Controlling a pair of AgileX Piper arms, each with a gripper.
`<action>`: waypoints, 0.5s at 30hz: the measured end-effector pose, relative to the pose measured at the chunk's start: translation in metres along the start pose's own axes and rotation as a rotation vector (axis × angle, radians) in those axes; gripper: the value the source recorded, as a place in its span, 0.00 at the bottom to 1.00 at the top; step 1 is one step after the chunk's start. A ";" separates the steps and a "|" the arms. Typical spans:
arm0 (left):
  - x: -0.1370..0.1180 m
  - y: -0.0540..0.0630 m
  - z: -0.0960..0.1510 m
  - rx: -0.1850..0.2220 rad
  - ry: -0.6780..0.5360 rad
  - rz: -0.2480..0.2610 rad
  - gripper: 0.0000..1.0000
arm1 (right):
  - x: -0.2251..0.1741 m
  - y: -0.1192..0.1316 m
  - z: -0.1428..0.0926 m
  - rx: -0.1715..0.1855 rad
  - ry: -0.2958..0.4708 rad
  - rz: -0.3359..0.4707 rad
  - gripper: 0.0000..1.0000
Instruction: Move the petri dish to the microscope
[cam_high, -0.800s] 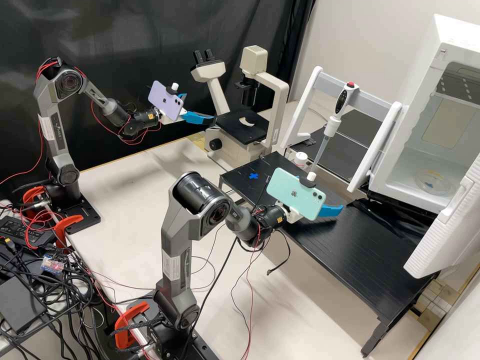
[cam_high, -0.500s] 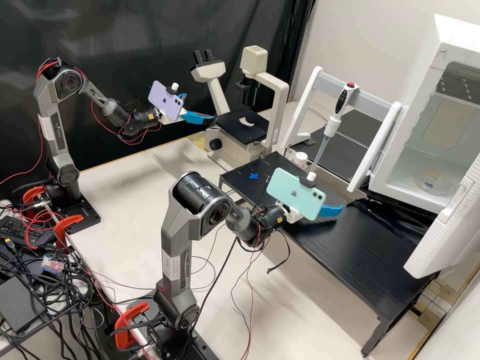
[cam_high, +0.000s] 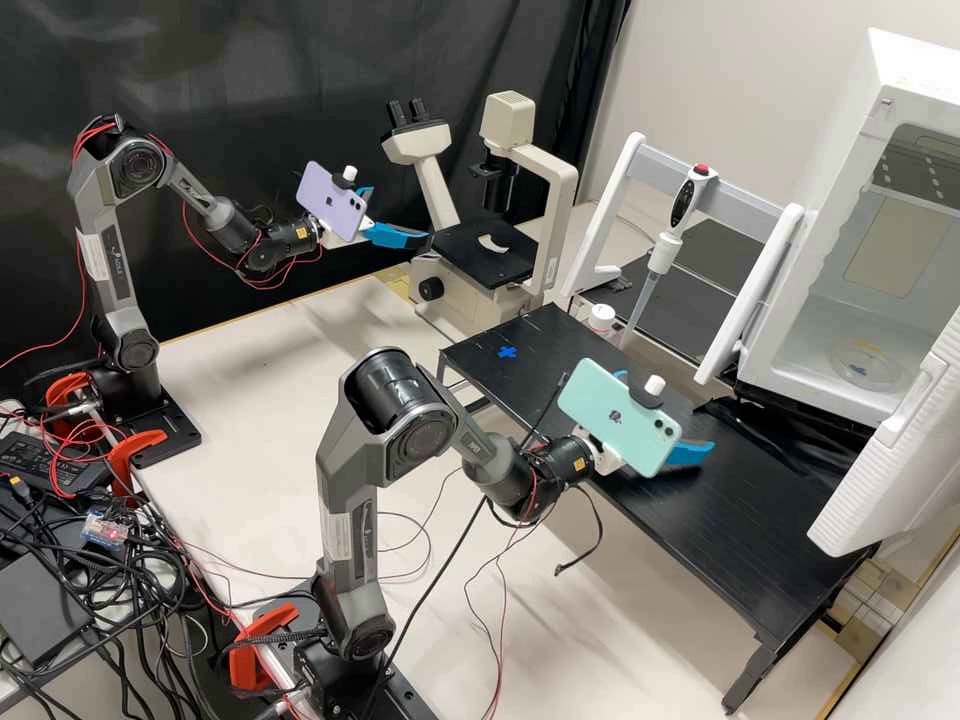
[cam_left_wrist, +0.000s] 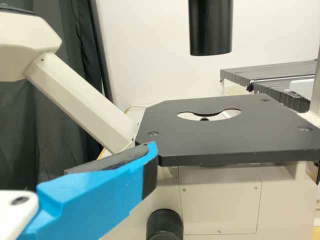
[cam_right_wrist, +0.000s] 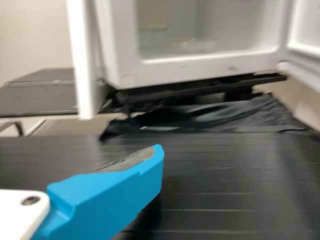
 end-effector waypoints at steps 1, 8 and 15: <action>0.000 0.000 0.000 0.000 0.000 0.000 1.00 | -0.001 0.004 0.002 0.001 0.001 0.012 1.00; 0.000 0.000 0.000 0.000 0.000 0.000 1.00 | 0.011 0.048 0.018 0.036 -0.010 0.145 1.00; 0.000 0.000 0.000 0.000 0.000 0.000 1.00 | 0.044 0.072 0.018 0.019 -0.001 0.211 1.00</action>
